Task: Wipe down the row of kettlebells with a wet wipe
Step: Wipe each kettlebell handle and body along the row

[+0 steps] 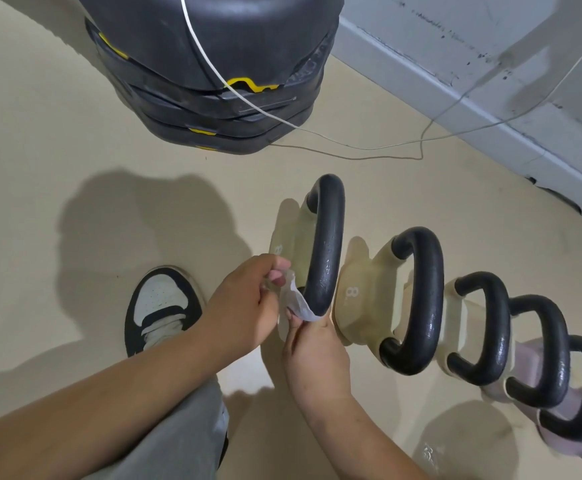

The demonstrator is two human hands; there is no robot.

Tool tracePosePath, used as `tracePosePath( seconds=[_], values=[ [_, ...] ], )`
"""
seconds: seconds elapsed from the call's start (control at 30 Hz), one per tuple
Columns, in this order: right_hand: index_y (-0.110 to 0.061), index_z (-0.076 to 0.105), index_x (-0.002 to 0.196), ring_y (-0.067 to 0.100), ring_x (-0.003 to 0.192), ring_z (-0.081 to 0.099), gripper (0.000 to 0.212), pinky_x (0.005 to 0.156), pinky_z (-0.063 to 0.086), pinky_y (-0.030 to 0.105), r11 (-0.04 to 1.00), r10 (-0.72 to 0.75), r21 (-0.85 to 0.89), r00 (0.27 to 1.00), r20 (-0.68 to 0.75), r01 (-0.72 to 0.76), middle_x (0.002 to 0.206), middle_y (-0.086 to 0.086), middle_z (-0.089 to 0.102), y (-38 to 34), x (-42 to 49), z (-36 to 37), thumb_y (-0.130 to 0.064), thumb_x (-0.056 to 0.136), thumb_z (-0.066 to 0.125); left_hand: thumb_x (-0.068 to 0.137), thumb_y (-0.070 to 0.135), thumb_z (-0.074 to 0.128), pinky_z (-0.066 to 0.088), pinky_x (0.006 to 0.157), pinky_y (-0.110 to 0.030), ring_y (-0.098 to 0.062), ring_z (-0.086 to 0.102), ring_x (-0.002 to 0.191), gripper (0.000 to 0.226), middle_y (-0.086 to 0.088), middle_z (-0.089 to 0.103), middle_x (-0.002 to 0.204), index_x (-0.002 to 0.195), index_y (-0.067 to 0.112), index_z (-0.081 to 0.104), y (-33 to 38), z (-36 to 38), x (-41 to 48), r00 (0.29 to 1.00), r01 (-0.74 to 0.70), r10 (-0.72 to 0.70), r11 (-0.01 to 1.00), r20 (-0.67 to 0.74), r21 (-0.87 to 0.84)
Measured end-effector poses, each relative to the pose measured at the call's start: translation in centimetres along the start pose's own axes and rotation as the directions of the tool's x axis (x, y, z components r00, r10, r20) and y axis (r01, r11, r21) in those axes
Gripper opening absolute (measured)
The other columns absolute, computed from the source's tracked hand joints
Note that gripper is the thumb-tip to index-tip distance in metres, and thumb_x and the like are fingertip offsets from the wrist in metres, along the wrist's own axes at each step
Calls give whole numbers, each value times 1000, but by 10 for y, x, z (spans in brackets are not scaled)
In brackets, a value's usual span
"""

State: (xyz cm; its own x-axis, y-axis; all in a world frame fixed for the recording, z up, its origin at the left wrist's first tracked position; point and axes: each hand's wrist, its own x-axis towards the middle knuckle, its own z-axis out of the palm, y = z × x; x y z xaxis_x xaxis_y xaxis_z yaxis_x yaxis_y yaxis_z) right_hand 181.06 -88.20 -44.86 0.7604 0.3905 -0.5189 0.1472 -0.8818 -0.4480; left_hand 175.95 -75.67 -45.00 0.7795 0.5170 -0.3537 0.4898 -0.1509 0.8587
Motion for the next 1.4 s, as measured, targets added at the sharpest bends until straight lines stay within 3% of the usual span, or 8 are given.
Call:
tracePosePath(
  seconds=[0.17, 0.43, 0.7, 0.9, 1.03, 1.1, 1.2, 1.4],
  values=[
    [-14, 49, 147, 17, 59, 45, 52, 61, 34, 27, 950, 71, -313, 977, 203, -4, 68, -7, 41, -7, -4, -18, -38, 106, 27, 92, -3, 45, 43, 76, -8, -9, 62, 92, 40, 10, 64, 104, 110, 28, 62, 0, -1, -1, 994, 60, -62, 998, 91, 22],
    [-13, 67, 108, 19, 71, 75, 36, 69, 62, 33, 944, 96, 194, 782, 616, -268, 94, 13, 80, -2, -12, -53, -44, 107, 48, 89, 27, 49, 57, 74, -50, -34, 69, 78, 21, -13, 72, 75, 82, 11, 62, 17, -16, -12, 927, 206, -175, 977, 331, -59],
    [-14, 80, 102, 26, 90, 79, 20, 75, 61, 34, 965, -19, 211, 765, 644, -154, 96, 4, 81, -27, -29, -105, -32, 94, 77, 104, 37, 55, 50, 64, -30, -16, 61, 57, 44, 0, 64, 59, 64, 17, 59, 23, -32, -22, 924, 237, -196, 967, 328, -90],
    [-3, 72, 98, 24, 61, 67, 32, 54, 53, 33, 866, 43, 440, 912, 409, -238, 78, 13, 71, -18, -16, -127, -31, 106, 59, 104, 31, 43, 56, 81, -44, -24, 68, 84, 30, -2, 73, 86, 93, 14, 66, 36, -39, 24, 968, 53, -46, 998, -245, 25],
    [-1, 69, 89, 25, 52, 57, 37, 51, 47, 32, 837, 133, 503, 972, 195, -215, 64, 14, 61, -21, -6, -128, -31, 106, 57, 104, 13, 48, 40, 64, -22, -5, 51, 62, 26, 15, 58, 65, 100, 21, 73, 68, -28, 46, 950, -280, 266, 957, -165, -71],
    [-3, 66, 83, 24, 49, 50, 35, 51, 43, 31, 818, 168, 538, 979, 113, -202, 58, 13, 53, -23, -4, -129, -30, 104, 58, 102, 5, 50, 44, 75, -22, -9, 58, 79, 28, 7, 65, 88, 113, 15, 74, 75, -20, 47, 916, -382, 382, 924, -124, 30],
    [-9, 60, 76, 24, 50, 47, 35, 55, 40, 34, 765, 167, 617, 982, 87, -185, 60, 13, 52, -27, -4, -129, -30, 103, 58, 101, 8, 48, 49, 75, -34, -26, 60, 88, 36, -6, 61, 117, 133, 20, 60, 72, -16, 33, 904, -388, 427, 841, -22, 378],
    [-9, 63, 87, 23, 52, 50, 31, 55, 38, 36, 715, 172, 675, 982, 84, -183, 64, 10, 57, -31, -6, -114, -32, 105, 54, 89, 5, 65, 34, 51, -28, -20, 48, 56, 40, 2, 55, 88, 121, 21, 47, 40, -22, -24, 775, -632, 508, 611, 376, 477]
  ],
)
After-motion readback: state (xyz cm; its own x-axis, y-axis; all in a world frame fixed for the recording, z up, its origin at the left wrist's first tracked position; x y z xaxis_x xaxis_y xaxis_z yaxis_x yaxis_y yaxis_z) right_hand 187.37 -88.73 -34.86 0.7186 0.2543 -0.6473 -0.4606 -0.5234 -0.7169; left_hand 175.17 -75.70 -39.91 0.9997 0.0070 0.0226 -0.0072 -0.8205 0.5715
